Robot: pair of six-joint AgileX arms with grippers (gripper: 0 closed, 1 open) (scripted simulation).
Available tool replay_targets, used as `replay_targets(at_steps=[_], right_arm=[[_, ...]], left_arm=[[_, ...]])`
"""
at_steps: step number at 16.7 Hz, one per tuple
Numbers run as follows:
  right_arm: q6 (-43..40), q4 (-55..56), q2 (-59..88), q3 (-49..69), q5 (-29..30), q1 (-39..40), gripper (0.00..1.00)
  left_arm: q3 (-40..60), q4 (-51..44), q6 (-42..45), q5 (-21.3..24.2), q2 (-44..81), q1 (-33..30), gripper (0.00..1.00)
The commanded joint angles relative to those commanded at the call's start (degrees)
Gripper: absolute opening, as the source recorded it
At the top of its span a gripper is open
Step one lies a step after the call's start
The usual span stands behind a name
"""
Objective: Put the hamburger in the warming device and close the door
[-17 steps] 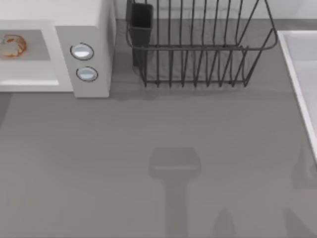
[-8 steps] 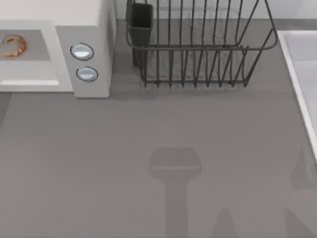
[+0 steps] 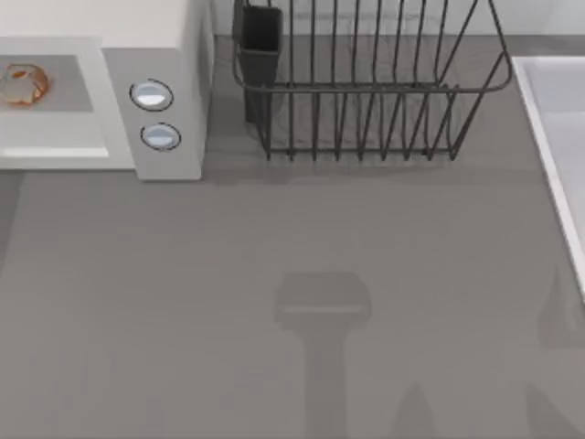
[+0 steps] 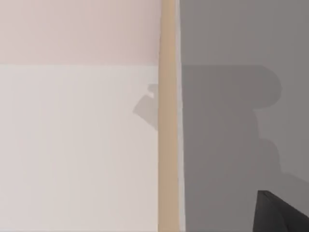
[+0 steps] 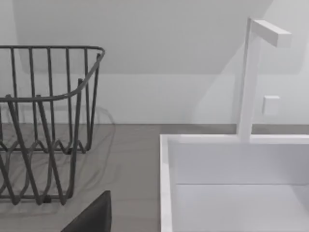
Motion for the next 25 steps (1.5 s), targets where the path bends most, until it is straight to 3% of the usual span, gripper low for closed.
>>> replay_targets(at_steps=[7,15,25], right_arm=[[0.0,0.0,0.0,0.0,0.0,0.0,1.0],[0.0,0.0,0.0,0.0,0.0,0.0,1.0],[0.0,0.0,0.0,0.0,0.0,0.0,1.0]], left_arm=[[-14.73,7.19,-7.24,-3.2,-11.83,-6.51,0.0],[-17.25,8.19,-8.85,-3.85,-13.87,-7.77,0.0],[-32.28,13.91,-24.24,-13.48,-30.73,-24.11,0.0]])
